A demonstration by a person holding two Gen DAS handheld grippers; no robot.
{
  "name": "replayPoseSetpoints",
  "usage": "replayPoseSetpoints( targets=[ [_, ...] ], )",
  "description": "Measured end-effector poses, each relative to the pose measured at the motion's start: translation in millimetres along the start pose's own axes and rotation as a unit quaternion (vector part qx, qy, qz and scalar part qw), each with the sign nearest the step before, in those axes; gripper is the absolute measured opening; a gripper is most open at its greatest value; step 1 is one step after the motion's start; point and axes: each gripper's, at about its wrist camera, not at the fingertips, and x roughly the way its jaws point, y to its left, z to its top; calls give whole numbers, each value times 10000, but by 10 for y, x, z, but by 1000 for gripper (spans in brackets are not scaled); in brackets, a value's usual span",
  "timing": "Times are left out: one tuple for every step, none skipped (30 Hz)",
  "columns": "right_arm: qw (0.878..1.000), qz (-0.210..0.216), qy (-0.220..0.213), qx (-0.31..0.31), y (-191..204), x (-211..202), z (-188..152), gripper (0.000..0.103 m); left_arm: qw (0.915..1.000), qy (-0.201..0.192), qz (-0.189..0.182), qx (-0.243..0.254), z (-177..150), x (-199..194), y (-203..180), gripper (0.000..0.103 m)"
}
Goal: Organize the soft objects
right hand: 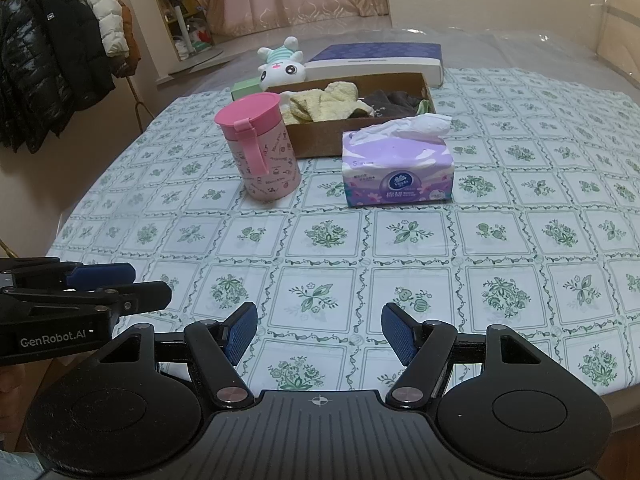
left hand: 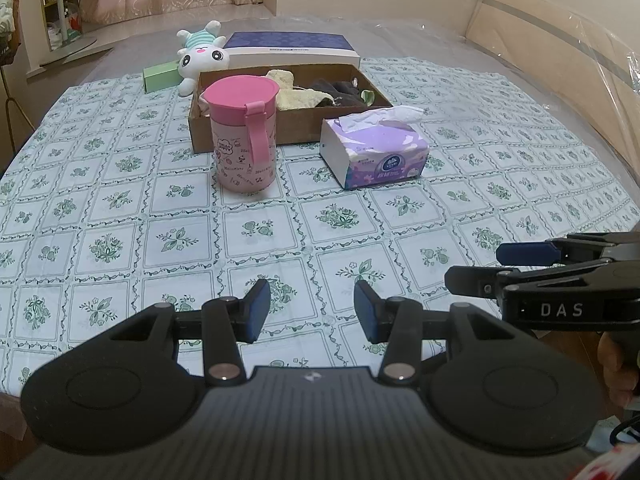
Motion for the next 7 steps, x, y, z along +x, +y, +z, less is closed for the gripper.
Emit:
replayPoseSetpoints(
  targets=[
    [10000, 2, 0, -1, 0, 0, 0, 69, 10000, -1, 2, -5, -5, -3, -4, 43],
    [10000, 3, 1, -2, -2, 0, 2, 69, 10000, -3, 7, -7, -5, -3, -4, 43],
    [10000, 3, 2, -1, -3, 1, 3, 69, 10000, -16, 8, -12, 2, 1, -1, 43],
    [10000, 3, 2, 1, -2, 0, 0, 69, 10000, -34, 18, -16, 8, 2, -4, 43],
    [10000, 1, 2, 2, 1, -1, -4, 69, 10000, -48, 44, -16, 19, 6, 1, 43],
    [10000, 1, 5, 6, -3, 1, 2, 69, 10000, -56, 42, -10, 26, 9, 1, 43],
    [10000, -1, 2, 10, -3, 5, -3, 69, 10000, -57, 35, -14, 23, 8, -1, 43]
  ],
)
